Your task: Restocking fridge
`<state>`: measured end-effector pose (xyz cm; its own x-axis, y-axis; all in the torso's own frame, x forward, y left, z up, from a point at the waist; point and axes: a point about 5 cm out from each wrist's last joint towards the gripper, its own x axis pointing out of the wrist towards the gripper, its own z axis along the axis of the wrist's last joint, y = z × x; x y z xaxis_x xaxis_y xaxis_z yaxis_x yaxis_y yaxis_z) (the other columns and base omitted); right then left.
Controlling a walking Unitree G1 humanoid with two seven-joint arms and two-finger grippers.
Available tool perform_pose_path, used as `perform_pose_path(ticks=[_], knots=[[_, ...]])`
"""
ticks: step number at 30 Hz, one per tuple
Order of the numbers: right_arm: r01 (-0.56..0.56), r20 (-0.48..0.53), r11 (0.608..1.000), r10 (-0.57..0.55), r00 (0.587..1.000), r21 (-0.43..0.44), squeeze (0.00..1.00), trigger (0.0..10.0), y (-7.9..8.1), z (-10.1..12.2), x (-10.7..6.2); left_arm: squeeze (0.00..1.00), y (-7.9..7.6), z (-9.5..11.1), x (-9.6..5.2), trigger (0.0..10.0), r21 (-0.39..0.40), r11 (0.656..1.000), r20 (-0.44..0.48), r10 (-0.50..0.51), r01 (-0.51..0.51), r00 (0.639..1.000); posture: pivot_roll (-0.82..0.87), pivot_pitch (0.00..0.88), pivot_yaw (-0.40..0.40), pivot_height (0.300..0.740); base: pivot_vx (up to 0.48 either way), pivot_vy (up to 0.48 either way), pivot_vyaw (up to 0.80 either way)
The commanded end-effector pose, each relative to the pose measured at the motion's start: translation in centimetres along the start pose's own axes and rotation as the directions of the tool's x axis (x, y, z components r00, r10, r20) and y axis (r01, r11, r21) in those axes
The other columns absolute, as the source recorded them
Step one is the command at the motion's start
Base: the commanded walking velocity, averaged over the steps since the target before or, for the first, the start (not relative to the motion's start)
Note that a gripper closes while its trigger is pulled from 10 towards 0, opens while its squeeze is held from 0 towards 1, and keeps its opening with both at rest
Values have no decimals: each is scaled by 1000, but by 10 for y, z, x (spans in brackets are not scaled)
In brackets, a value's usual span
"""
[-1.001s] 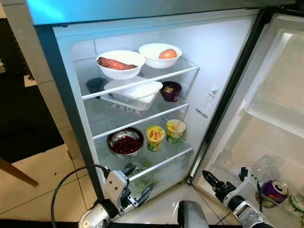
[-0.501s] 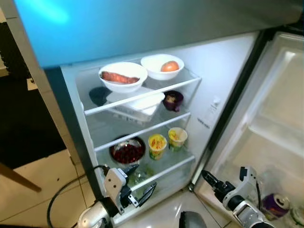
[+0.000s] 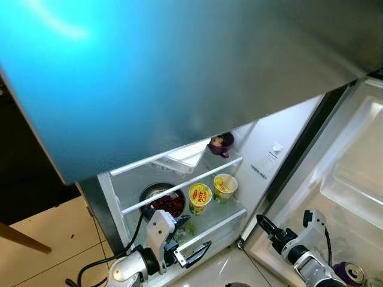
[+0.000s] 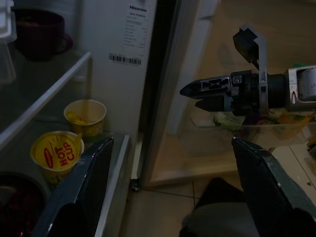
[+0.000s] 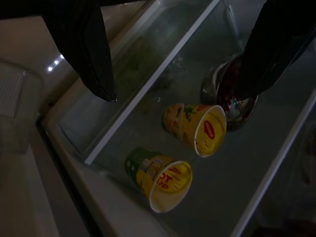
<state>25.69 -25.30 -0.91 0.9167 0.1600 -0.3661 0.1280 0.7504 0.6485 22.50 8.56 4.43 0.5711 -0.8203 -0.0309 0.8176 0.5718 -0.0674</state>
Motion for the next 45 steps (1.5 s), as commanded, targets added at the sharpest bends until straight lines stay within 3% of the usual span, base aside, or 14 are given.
perform_pose_path(ticks=[1, 5, 9, 36, 43, 45], knots=[[27, 1, 1000, -27, 1000, 14, 0, 10000, -5, -2, -4, 0, -2, 1, 1, 10000, 10, 1000, -23, -13, 13, 1000, -21, 14, -53, 611, 0, 0, 0], [25, 0, 1000, -25, 1000, 11, 0, 10000, -5, -2, -4, 0, -2, 3, 2, 10000, 8, 1000, -19, -9, 9, 1000, -20, 14, -54, 611, 0, 0, 0], [-66, 32, 997, 64, 997, 51, 0, 10000, -1, 1, -4, 0, -2, 5, 2, 10000, 5, 1000, -30, -10, 10, 1000, -20, 14, -54, 630, 0, 0, 0], [-88, 34, 994, 86, 996, 58, 0, 10000, 1, 2, -3, 0, -9, 7, 7, 10000, 13, 999, -48, -42, 43, 998, -26, 10, -52, 740, 0, 0, 0], [-149, -92, 986, 155, 984, 76, 0, 10000, 4, -16, -6, 0, -12, 6, 6, 10000, 5, 998, -59, -57, 57, 997, -26, 10, -52, 740, 0, 0, 0], [-155, -205, 987, 162, 965, 51, 0, 10000, 2, -30, -10, 0, -12, 6, 6, 10000, 3, 998, -62, -61, 62, 996, -26, 10, -52, 740, 0, 0, 0]])
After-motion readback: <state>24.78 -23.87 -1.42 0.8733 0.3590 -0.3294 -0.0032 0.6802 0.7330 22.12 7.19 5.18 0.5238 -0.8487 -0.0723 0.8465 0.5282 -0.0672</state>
